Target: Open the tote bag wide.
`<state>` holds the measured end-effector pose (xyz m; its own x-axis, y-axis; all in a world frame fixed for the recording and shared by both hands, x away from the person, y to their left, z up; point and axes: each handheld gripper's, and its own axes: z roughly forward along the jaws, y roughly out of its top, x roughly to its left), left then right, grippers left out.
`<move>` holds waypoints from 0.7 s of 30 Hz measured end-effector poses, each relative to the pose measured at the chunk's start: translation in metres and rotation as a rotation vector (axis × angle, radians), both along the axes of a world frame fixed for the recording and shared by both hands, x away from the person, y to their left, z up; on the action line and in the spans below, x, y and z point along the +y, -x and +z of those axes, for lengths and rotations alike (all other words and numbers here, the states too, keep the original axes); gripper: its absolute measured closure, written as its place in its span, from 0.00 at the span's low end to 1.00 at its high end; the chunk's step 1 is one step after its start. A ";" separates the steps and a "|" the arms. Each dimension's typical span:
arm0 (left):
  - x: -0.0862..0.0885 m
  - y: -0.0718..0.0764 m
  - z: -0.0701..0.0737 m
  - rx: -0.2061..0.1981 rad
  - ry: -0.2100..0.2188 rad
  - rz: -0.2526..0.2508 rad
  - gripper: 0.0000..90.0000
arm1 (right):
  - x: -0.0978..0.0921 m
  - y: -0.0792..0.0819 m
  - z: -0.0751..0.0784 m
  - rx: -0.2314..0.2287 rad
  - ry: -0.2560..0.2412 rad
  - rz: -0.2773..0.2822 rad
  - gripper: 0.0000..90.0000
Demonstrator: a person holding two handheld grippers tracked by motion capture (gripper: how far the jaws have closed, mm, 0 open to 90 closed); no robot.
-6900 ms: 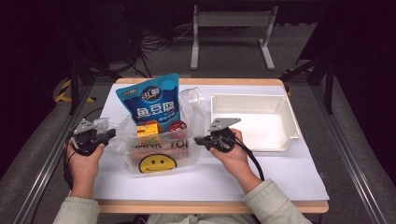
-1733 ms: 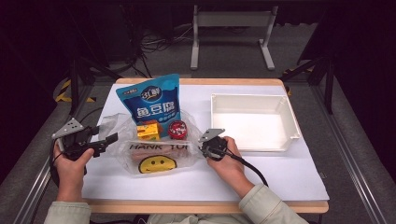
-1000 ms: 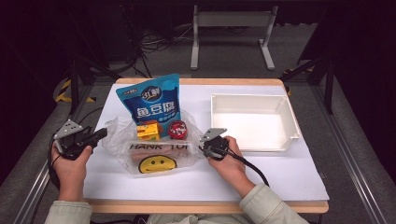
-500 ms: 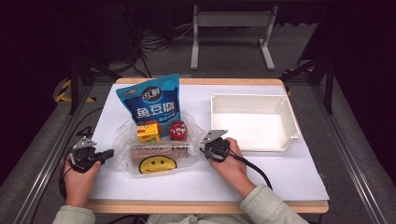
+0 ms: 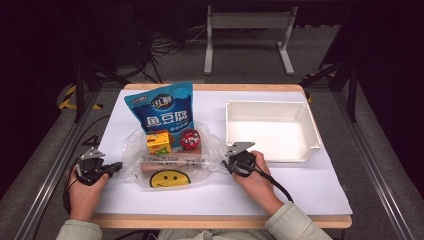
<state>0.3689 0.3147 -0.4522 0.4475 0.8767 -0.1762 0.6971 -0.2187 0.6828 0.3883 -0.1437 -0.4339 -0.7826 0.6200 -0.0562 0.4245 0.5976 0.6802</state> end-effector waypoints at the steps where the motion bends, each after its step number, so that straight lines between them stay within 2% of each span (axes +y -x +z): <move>1: -0.001 0.000 0.000 -0.002 -0.005 -0.001 1.00 | 0.000 0.000 0.000 0.000 -0.003 -0.006 1.00; 5: -0.002 0.000 0.001 -0.023 -0.009 -0.010 0.99 | 0.002 -0.001 -0.003 0.006 -0.001 0.000 0.99; 7: 0.000 0.003 0.006 -0.069 0.014 0.004 0.91 | 0.004 -0.001 -0.004 0.009 0.004 0.006 0.99; 9: 0.003 0.006 0.011 -0.105 0.052 0.009 0.90 | 0.005 -0.001 -0.004 0.011 0.005 0.006 0.99; 10: 0.004 0.008 0.017 -0.126 0.053 0.014 0.88 | 0.005 -0.001 -0.004 0.010 0.005 0.006 0.99; 13: 0.006 0.016 0.035 -0.222 0.084 0.034 0.77 | 0.004 -0.001 -0.004 0.007 0.003 0.008 0.99; 14: 0.006 0.016 0.035 -0.222 0.084 0.034 0.74 | 0.004 -0.001 -0.004 0.007 0.003 0.008 0.99; 15: 0.006 0.021 0.044 -0.258 0.097 0.031 0.74 | 0.004 -0.001 -0.004 0.005 0.003 0.010 0.99; 17: 0.006 0.026 0.057 -0.303 0.141 0.006 0.70 | 0.005 -0.001 -0.004 0.008 0.002 0.009 0.99; 19: 0.004 0.030 0.067 -0.332 0.156 -0.023 0.68 | 0.005 -0.001 -0.004 0.008 0.003 0.012 0.99; 21: -0.004 0.034 0.077 -0.360 0.167 -0.082 0.65 | 0.006 -0.001 -0.005 0.008 0.002 0.011 0.99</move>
<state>0.3350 0.3106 -0.3752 0.5741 0.8081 -0.1321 0.3917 -0.1294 0.9110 0.3891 -0.1379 -0.4385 -0.7898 0.6113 -0.0508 0.4237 0.6035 0.6754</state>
